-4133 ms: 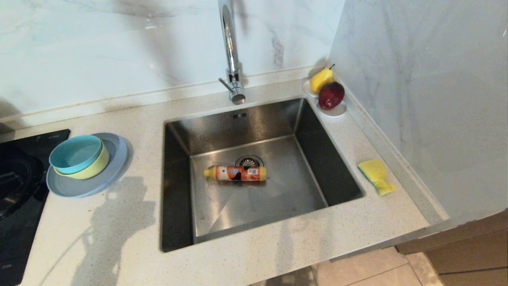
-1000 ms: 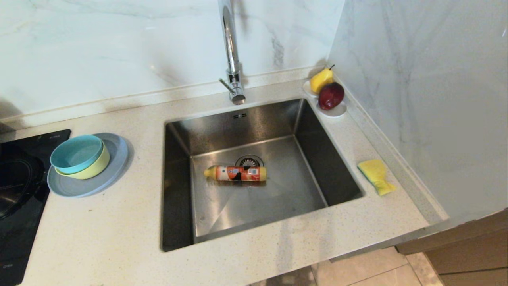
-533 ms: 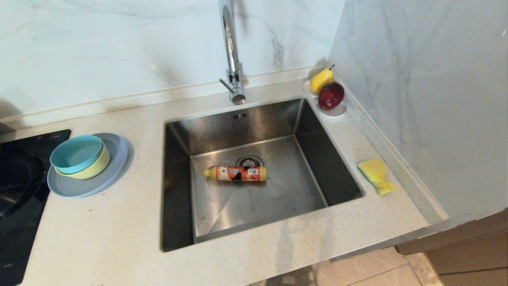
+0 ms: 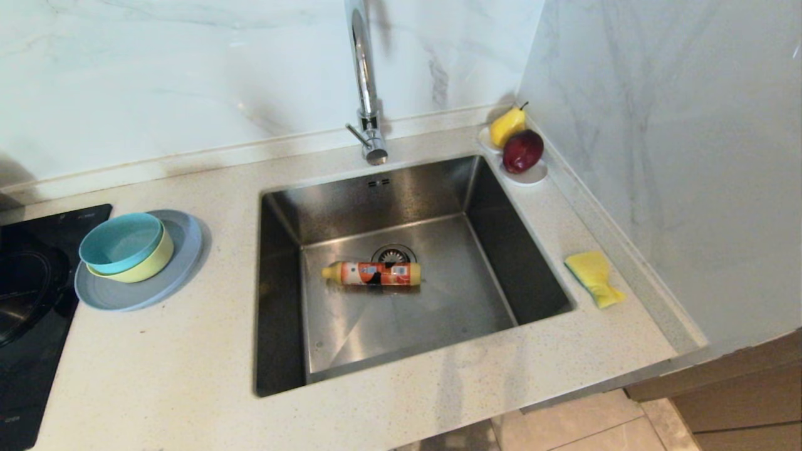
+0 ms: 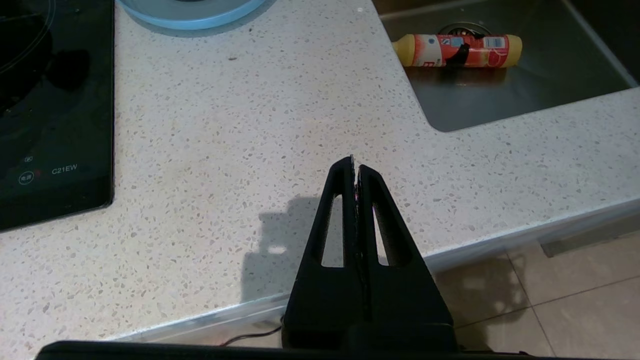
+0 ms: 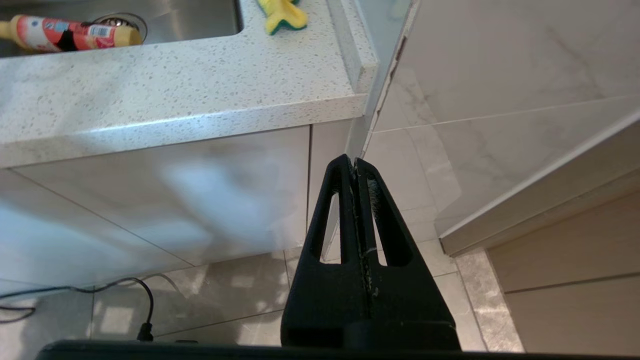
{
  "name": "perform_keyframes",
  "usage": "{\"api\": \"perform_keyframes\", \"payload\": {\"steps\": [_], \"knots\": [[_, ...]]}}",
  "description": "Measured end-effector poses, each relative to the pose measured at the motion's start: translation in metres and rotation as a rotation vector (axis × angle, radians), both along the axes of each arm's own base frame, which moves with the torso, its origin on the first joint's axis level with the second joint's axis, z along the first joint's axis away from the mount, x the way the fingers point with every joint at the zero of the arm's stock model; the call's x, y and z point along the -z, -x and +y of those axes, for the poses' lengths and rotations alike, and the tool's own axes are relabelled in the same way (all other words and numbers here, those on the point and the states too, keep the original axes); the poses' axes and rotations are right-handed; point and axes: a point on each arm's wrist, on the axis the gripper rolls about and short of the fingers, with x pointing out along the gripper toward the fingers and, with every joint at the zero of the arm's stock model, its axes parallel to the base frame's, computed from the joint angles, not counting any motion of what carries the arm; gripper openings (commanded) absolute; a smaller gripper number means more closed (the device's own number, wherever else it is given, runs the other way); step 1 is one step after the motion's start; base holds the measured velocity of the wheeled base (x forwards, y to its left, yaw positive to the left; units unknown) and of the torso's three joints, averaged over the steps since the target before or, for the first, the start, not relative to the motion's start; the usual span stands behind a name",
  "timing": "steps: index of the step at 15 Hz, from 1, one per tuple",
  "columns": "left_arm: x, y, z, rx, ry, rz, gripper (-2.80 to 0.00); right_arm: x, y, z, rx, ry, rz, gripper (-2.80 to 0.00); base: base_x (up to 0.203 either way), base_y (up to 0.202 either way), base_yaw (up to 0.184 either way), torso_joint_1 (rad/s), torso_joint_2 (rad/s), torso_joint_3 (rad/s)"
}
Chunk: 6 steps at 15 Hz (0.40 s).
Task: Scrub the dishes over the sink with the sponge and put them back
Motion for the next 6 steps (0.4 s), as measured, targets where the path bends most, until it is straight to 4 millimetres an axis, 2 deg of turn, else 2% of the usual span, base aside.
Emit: {"api": "perform_keyframes", "payload": {"steps": [6], "knots": [[0.0,0.0,0.0,0.0,0.0,0.0,-2.8,-0.0001,0.0,-0.0001,0.005,-0.016,-0.001,-2.8,0.0,0.0,0.0,0.0,0.0,0.0]]}}
